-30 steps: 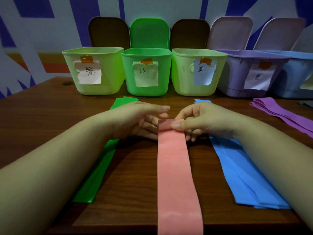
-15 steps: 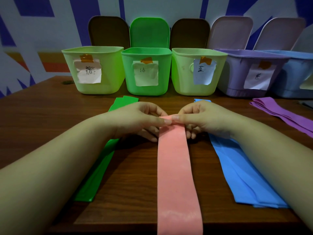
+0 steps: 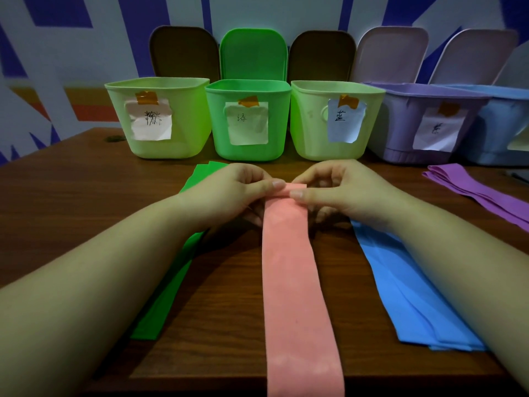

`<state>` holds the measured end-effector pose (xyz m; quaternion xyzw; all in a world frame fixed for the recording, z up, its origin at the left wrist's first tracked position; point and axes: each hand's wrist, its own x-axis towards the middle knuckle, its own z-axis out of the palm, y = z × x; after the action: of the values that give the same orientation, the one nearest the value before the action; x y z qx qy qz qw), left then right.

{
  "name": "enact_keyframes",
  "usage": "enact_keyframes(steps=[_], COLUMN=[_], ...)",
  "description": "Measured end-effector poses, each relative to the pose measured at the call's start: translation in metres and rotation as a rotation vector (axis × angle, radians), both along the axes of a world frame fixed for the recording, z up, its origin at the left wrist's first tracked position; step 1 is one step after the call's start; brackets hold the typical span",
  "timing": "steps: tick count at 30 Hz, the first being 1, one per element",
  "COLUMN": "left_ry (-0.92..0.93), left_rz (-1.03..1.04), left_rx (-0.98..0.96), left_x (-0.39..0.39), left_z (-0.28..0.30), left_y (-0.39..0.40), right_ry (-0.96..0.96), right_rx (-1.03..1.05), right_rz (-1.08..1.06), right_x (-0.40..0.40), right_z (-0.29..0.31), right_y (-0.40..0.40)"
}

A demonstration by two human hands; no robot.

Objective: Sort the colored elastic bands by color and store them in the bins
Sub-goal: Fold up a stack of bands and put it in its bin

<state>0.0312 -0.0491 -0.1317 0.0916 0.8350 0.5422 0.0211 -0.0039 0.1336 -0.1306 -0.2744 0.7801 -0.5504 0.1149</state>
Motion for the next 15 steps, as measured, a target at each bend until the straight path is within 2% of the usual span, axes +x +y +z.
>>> enact_keyframes(steps=[9, 15], left_ry=[-0.001, 0.123], left_rz=[0.008, 0.064], left_rx=[0.099, 0.013], left_x=[0.001, 0.0], left_z=[-0.0016, -0.0012], left_y=[0.0032, -0.0005], right_ry=[0.188, 0.162], right_rx=[0.004, 0.044], right_rz=[-0.107, -0.121], right_x=[-0.0047, -0.0074], right_z=[-0.0036, -0.0073], right_y=[-0.0026, -0.0043])
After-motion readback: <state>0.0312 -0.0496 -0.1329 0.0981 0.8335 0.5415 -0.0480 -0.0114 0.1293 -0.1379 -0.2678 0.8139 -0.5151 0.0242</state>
